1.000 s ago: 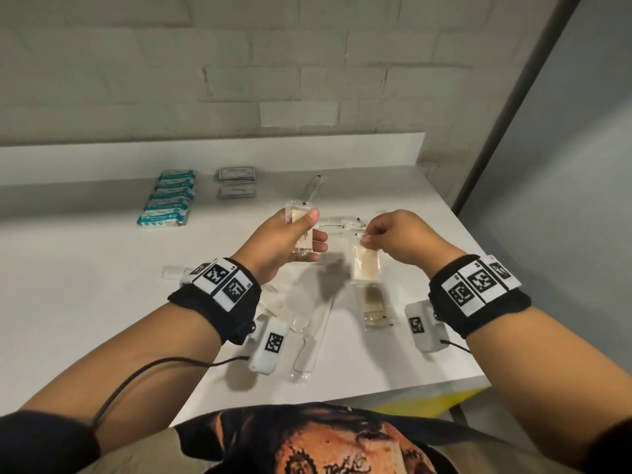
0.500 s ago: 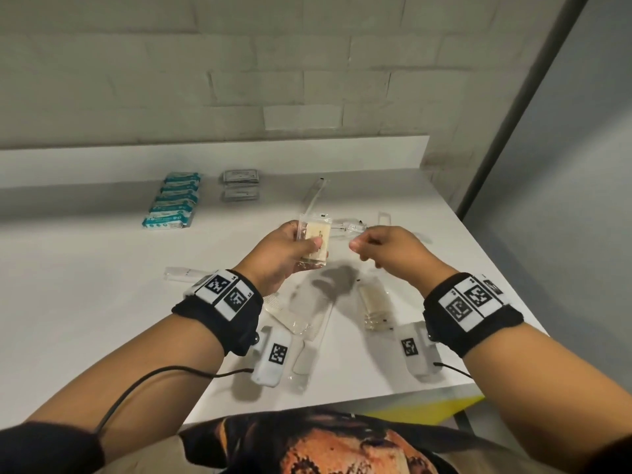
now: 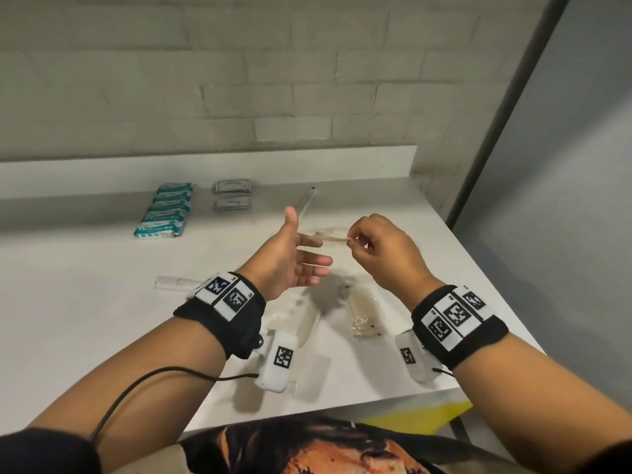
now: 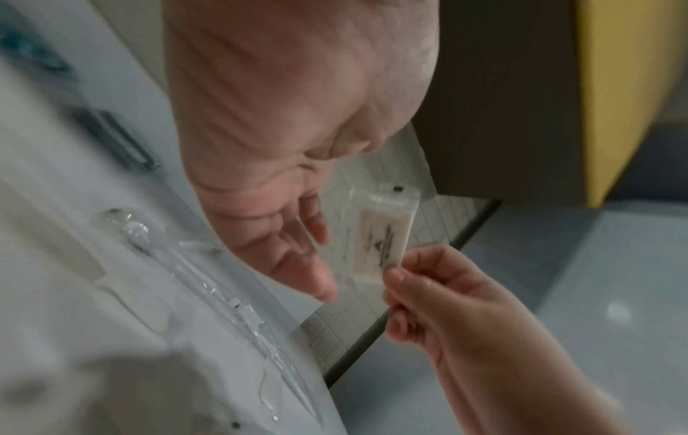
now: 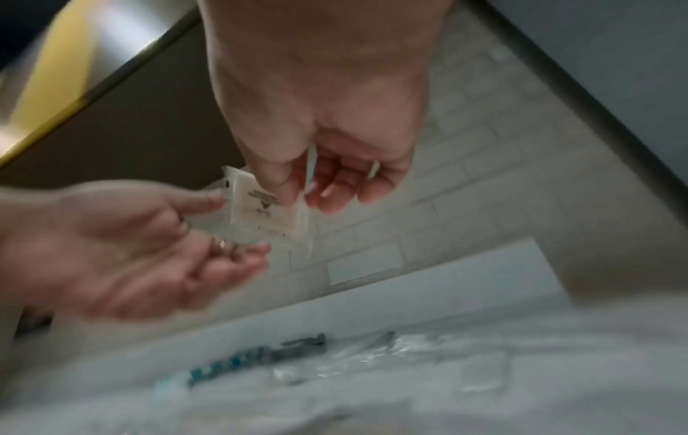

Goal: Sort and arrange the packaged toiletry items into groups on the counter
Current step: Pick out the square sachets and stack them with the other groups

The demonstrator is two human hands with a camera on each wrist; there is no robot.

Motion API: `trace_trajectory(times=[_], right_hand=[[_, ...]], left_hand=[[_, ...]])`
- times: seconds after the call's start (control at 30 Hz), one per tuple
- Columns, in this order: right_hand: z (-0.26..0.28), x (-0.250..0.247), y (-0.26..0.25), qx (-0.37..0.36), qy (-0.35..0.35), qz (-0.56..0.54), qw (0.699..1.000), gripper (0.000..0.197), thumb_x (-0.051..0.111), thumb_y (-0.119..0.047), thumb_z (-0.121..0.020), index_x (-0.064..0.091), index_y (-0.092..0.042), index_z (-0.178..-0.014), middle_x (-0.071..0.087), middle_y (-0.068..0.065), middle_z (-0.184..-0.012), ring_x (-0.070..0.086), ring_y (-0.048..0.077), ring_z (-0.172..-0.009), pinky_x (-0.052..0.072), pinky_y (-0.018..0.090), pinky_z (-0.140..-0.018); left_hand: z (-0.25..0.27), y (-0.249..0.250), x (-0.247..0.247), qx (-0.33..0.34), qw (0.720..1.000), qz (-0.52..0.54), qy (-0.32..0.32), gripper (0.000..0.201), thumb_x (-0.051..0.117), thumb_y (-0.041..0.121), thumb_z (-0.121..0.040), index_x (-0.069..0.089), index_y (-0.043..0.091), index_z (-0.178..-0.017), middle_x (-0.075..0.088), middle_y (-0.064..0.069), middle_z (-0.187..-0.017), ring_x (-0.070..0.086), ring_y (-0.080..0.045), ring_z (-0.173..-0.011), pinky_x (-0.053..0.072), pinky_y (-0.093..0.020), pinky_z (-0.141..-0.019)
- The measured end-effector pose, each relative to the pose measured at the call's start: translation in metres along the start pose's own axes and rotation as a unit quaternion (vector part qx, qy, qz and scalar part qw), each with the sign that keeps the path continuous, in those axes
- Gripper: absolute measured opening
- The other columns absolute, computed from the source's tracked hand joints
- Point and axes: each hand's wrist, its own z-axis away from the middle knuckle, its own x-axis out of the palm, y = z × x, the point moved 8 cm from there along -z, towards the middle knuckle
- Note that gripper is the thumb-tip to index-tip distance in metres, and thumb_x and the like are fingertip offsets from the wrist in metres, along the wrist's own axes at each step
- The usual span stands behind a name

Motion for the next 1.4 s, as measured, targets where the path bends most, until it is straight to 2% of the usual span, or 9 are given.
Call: trace_trajectory(times=[0.1, 0.2, 0.37, 0.5, 0.77, 0.93, 1.07, 1.23, 1.4], right_hand=[[0.006, -0.001, -0.008, -0.102, 0.007, 0.086, 0.991, 0.007, 0.068, -0.015, -0.082, 0.067, -0.017, -0.088, 0.058, 0.0, -0.085, 0.056, 0.019, -0.066, 0.045, 0.038, -0.077], [0.009, -0.001, -0.003, -0.097, -0.029, 0.056, 0.993, 0.01, 0.07, -0.022, -0.08, 0.071, -0.021, -0.09, 0.056, -0.003, -0.093, 0.058, 0.019, -0.086, 0.042, 0.039, -0.086], [0.001, 0.0, 0.002, 0.029, -0.104, -0.089, 0.99, 0.041, 0.071, -0.024, -0.084, 0.061, -0.026, -0.123, 0.06, -0.01, -0.098, 0.053, 0.007, -0.087, 0.042, 0.02, -0.081], [0.0, 0.011, 0.012, 0.128, -0.217, -0.215, 0.944, 0.015, 0.072, -0.012, -0.083, 0.072, -0.017, -0.097, 0.063, -0.002, -0.078, 0.052, 0.006, -0.065, 0.044, 0.016, -0.063], [0.012, 0.023, 0.031, 0.137, -0.31, -0.116, 0.934, 0.007, 0.074, -0.015, -0.082, 0.068, -0.018, -0.083, 0.059, -0.011, -0.064, 0.05, 0.005, -0.057, 0.04, 0.006, -0.05], [0.017, 0.037, 0.043, 0.086, -0.295, 0.056, 0.95, 0.011, 0.056, -0.018, -0.09, 0.06, -0.023, -0.081, 0.059, -0.006, -0.082, 0.056, 0.015, -0.077, 0.043, 0.026, -0.067], [0.013, 0.031, 0.071, 0.145, -0.194, 0.06, 0.968, 0.012, 0.053, -0.022, -0.092, 0.063, -0.018, -0.089, 0.063, -0.003, -0.089, 0.059, 0.021, -0.086, 0.047, 0.031, -0.075], [0.051, 0.037, 0.026, -0.021, -0.298, 0.053, 0.953, 0.011, 0.067, -0.034, -0.085, 0.072, -0.026, -0.091, 0.061, -0.01, -0.091, 0.058, 0.012, -0.086, 0.05, 0.036, -0.079], [0.119, 0.08, -0.012, -0.218, -0.463, 0.217, 0.831, 0.076, 0.064, -0.07, -0.068, 0.053, -0.024, -0.128, 0.049, -0.002, -0.132, 0.046, 0.02, -0.118, 0.038, 0.035, -0.096]], left_hand=[[0.004, 0.003, 0.01, 0.013, 1.0, 0.016, -0.016, 0.016, 0.059, 0.022, -0.094, 0.055, 0.011, -0.106, 0.066, -0.013, -0.089, 0.067, -0.015, -0.064, 0.055, -0.022, -0.056], [-0.001, 0.01, 0.002, 0.078, 0.995, -0.055, 0.026, 0.043, 0.068, -0.003, -0.083, 0.049, 0.01, -0.119, 0.062, -0.009, -0.085, 0.065, -0.014, -0.062, 0.052, -0.021, -0.054], [0.001, 0.027, 0.016, 0.156, 0.966, -0.206, 0.02, 0.039, 0.079, 0.004, -0.074, 0.055, 0.018, -0.102, 0.064, -0.002, -0.07, 0.059, -0.01, -0.06, 0.047, -0.02, -0.056], [0.0, 0.029, 0.023, 0.178, 0.969, -0.17, 0.031, 0.04, 0.08, 0.004, -0.073, 0.054, 0.015, -0.101, 0.066, -0.007, -0.073, 0.059, -0.015, -0.06, 0.05, -0.026, -0.061], [-0.009, -0.003, 0.036, 0.146, 0.981, -0.123, 0.03, 0.034, 0.073, 0.001, -0.08, 0.054, 0.009, -0.108, 0.064, -0.009, -0.071, 0.064, -0.018, -0.061, 0.057, -0.03, -0.062], [-0.014, -0.022, 0.034, 0.123, 0.981, -0.127, 0.076, 0.025, 0.069, 0.009, -0.087, 0.053, 0.01, -0.106, 0.06, -0.005, -0.077, 0.064, -0.016, -0.068, 0.058, -0.029, -0.067], [-0.014, -0.037, 0.028, 0.082, 0.927, -0.359, 0.075, 0.03, 0.065, 0.043, -0.086, 0.057, 0.019, -0.102, 0.061, 0.004, -0.1, 0.06, -0.013, -0.09, 0.051, -0.035, -0.082], [-0.012, -0.054, 0.011, 0.038, 0.895, -0.441, 0.051, 0.009, 0.059, 0.018, -0.089, 0.057, 0.025, -0.084, 0.061, 0.006, -0.089, 0.058, -0.014, -0.081, 0.049, -0.029, -0.071], [-0.017, -0.047, -0.003, 0.039, 0.935, -0.341, 0.087, 0.016, 0.053, 0.009, -0.087, 0.059, 0.024, -0.085, 0.06, 0.002, -0.088, 0.058, -0.018, -0.079, 0.054, -0.038, -0.076]])
